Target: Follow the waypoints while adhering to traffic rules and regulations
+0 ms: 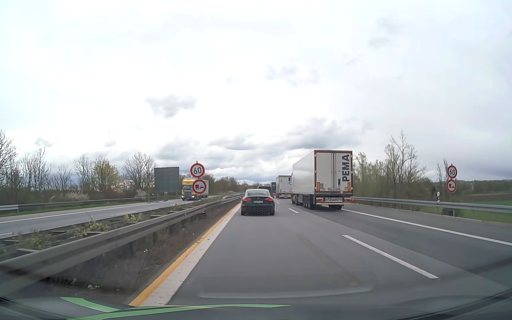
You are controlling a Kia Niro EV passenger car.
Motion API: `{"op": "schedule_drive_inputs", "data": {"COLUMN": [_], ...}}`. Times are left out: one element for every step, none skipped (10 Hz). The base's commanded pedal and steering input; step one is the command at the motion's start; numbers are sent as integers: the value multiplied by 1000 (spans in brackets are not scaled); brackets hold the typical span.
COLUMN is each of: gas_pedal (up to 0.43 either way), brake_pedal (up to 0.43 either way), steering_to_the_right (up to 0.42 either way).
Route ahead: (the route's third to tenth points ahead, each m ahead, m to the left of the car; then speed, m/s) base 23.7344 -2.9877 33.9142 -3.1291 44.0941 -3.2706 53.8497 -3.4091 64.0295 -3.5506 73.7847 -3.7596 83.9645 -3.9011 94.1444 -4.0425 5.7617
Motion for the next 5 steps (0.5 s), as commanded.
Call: {"op": "schedule_drive_inputs", "data": {"gas_pedal": [110,110,110,118,118], "brake_pedal": [0,0,0,0,0], "steering_to_the_right": [-6,-6,-6,-6,-6]}}
